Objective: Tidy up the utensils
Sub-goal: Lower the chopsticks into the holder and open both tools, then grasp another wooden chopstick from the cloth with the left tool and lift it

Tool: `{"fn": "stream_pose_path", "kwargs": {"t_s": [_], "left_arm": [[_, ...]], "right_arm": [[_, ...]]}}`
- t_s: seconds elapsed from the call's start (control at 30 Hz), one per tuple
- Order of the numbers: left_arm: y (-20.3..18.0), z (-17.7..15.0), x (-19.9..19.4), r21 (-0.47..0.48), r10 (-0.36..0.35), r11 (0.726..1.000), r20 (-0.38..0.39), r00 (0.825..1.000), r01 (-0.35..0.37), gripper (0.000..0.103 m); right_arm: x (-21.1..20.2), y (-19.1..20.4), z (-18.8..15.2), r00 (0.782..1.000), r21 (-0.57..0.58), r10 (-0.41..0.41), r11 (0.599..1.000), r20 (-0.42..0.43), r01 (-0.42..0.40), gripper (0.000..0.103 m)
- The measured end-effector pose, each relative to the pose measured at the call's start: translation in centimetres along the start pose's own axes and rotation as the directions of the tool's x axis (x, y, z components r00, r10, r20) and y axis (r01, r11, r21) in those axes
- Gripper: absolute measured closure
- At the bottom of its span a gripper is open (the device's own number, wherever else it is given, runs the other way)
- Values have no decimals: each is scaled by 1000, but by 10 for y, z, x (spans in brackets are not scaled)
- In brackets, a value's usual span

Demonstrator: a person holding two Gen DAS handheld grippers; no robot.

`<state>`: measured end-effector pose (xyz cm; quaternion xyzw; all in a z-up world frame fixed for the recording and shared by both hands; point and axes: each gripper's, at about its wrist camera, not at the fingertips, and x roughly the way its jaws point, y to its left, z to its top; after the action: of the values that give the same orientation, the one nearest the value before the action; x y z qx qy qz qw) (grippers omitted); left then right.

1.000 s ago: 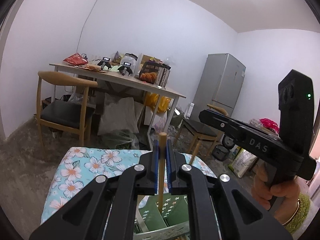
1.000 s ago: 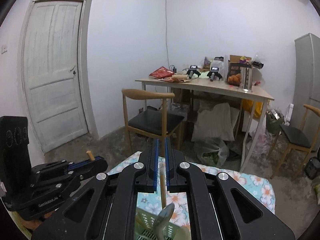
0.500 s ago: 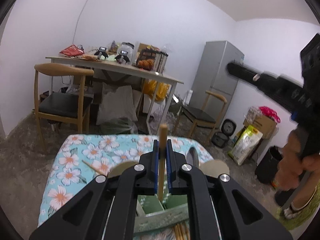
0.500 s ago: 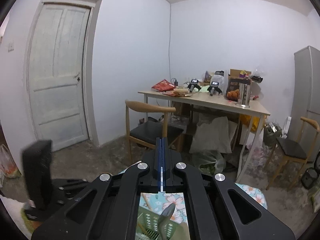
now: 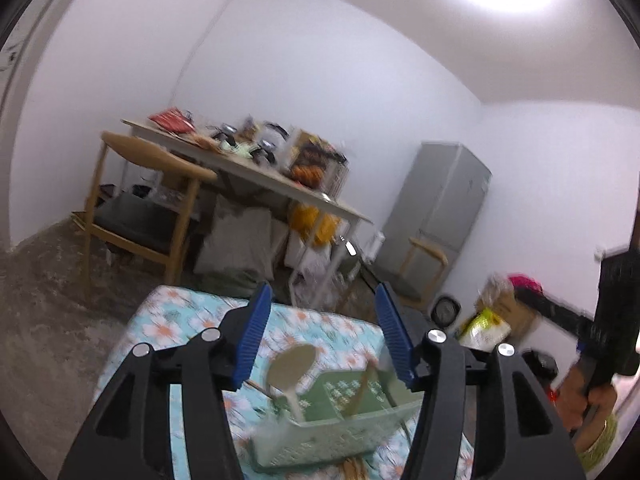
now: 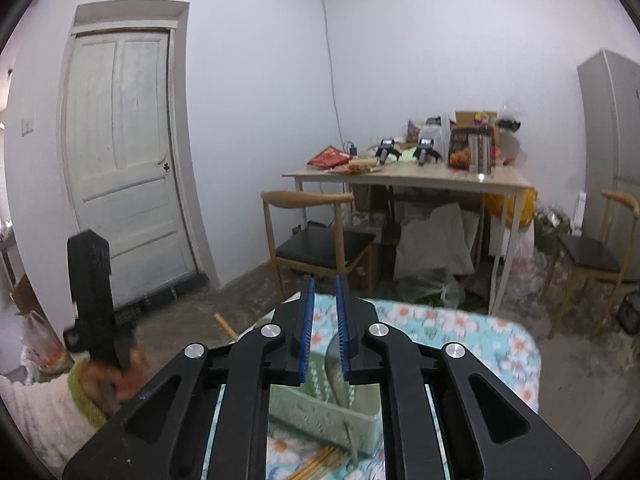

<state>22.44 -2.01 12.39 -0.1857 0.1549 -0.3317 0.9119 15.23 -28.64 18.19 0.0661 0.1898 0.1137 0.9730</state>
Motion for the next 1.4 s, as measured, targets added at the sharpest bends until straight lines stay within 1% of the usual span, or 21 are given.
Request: {"fn": "stream_pose_path", "kwargs": {"t_s": [0.07,0.2,0.3,0.33,0.37,0.4,0.47,0.5,0.53,0.57,0.6,0.7,0.8,0.93,1.0,1.03,1.07,1.2,1.3,1.33,1.4], "left_arm": [[20,6,0,-38,23,999,12,1000,-22,50],[66,8,23,-124,83,988,-48,995,-88,50],[102,1,55,-218,92,968,-161,983,-126,50],[117,-4,73,-255,96,955,-226,969,-154,50],[126,-7,84,-279,90,946,-264,960,-165,50],[139,-13,106,-312,66,933,-339,939,-179,50],[157,-24,137,-375,37,901,-434,900,-218,52],[168,-31,156,-422,-18,882,-474,880,-210,52],[175,-38,170,-455,-50,864,-501,864,-214,52],[183,-45,185,-483,-63,842,-530,845,-240,52],[187,-51,197,-492,-67,831,-551,832,-259,52],[192,-64,219,-478,-49,826,-590,806,-300,54],[189,-73,238,-427,-12,844,-622,783,-326,58],[183,-79,253,-335,68,868,-650,757,-366,72],[184,-80,255,-313,95,869,-655,750,-383,80],[184,-81,256,-296,115,869,-658,744,-396,88],[185,-83,256,-291,124,868,-658,743,-402,89],[184,-82,254,-299,135,863,-641,755,-408,91],[187,-78,243,-384,91,839,-599,796,-385,93],[189,-74,236,-420,72,830,-571,818,-366,94],[185,-63,225,-443,68,830,-520,851,-338,95]], "right_arm": [[6,-5,-7,1000,25,19,1000,-23,-18,89],[31,-21,-18,995,97,51,994,-83,-43,89],[48,-33,-23,991,163,72,985,-113,-53,89],[51,-36,-24,990,176,74,983,-116,-53,89],[53,-38,-24,990,186,75,981,-118,-52,89],[57,-42,-22,990,199,72,979,-119,-47,89],[59,-45,-21,990,215,74,975,-118,-47,86],[62,-48,-22,990,226,74,973,-120,-46,85],[63,-51,-22,990,234,74,971,-123,-43,85],[65,-54,-22,989,242,72,969,-128,-40,85],[68,-55,-21,989,246,72,969,-130,-38,85],[71,-57,-23,989,245,67,969,-133,-33,85],[71,-59,-25,989,254,68,967,-132,-32,85],[74,-63,-32,988,271,76,962,-137,-36,85],[74,-64,-35,987,278,76,960,-140,-34,85],[73,-64,-37,987,281,74,959,-141,-32,85],[73,-65,-39,987,287,74,957,-141,-31,85],[66,-69,-47,987,326,78,945,-141,-28,85],[58,-70,-51,987,342,75,940,-140,-23,85],[54,-69,-52,988,343,73,939,-138,-22,85],[49,-68,-54,988,343,69,939,-135,-19,85]]}}
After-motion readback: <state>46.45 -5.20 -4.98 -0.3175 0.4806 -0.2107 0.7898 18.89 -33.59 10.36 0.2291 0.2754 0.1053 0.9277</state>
